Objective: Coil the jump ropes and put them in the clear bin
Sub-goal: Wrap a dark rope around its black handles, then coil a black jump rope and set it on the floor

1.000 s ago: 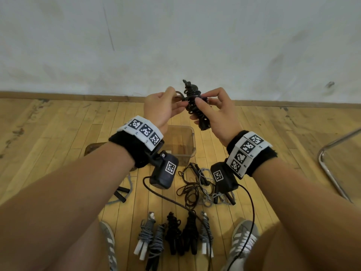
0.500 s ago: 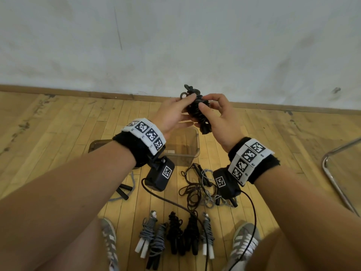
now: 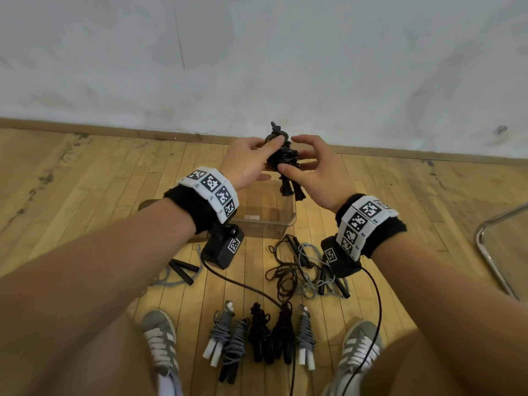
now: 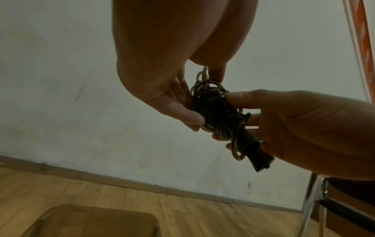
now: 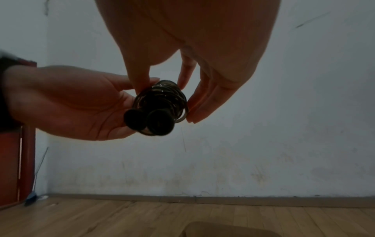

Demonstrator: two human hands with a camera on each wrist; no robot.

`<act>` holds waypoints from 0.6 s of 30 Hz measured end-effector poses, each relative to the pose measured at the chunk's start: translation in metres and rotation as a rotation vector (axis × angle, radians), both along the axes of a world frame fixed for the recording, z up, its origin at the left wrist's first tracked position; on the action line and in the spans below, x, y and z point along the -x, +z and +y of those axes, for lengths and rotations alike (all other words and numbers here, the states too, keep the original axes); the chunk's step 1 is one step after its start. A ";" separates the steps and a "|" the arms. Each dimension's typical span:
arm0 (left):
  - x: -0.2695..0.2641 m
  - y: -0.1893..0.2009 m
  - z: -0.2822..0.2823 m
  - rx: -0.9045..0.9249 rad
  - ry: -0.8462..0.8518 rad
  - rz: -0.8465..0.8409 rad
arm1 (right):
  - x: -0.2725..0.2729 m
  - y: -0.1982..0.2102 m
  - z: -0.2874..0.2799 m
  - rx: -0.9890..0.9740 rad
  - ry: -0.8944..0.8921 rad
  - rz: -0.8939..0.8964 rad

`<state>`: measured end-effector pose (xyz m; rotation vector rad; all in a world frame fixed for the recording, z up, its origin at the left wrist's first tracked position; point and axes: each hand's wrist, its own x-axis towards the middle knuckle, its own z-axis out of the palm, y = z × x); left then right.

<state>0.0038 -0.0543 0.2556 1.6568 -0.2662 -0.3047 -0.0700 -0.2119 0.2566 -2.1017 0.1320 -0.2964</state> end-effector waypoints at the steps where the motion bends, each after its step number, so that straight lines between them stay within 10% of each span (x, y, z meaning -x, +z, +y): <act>1: -0.002 -0.002 0.000 -0.024 -0.007 -0.001 | -0.002 -0.002 0.002 -0.001 0.001 0.013; 18: 0.017 -0.245 0.032 -0.316 0.098 0.433 | 0.000 -0.246 0.051 -0.087 -0.145 0.539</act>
